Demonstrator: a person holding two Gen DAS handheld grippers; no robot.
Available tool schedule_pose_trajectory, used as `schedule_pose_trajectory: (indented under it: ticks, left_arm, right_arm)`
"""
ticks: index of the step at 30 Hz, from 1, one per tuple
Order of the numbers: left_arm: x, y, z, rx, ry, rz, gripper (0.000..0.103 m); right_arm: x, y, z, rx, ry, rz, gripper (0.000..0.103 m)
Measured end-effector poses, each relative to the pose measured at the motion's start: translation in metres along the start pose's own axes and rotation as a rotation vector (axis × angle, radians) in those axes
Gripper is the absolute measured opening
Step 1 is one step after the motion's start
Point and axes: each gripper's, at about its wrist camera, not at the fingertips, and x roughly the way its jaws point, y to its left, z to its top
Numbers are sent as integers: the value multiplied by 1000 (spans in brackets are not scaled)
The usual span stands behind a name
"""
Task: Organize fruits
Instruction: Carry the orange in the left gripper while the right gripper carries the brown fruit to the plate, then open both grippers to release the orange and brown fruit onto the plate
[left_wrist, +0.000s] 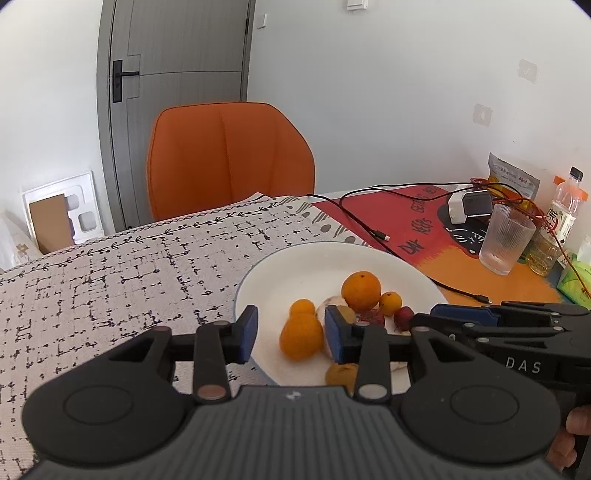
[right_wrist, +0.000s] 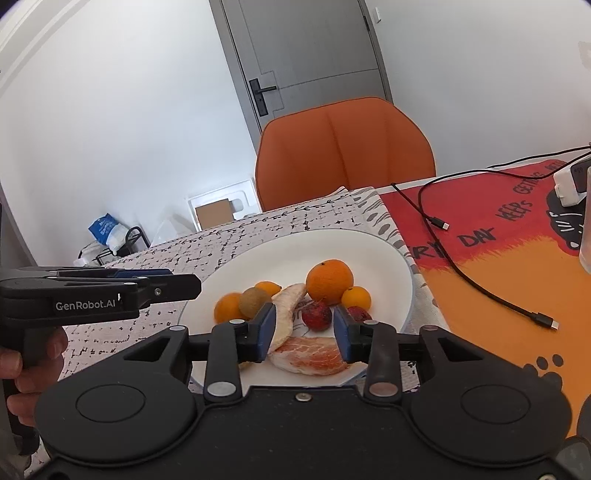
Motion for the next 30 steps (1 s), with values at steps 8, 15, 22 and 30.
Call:
schedule_pose_trajectory:
  ticks: [8,15,22,30]
  left_arm:
    - [-10,10,-4,-4,6,37,48]
    - [-25,21,-10,-25,-1,72,62]
    - [-44,36,-18,-55,-16,111,77]
    - [-67,50,-27,-103,-28,148,83]
  right_arm:
    - [0,4,-3,3,3,16,43]
    - [-3,14,-4,-8,4,23,48]
    - [-7,25,-4,-25,5,34,55]
    - [-14,43,-5,-52,13,48,68]
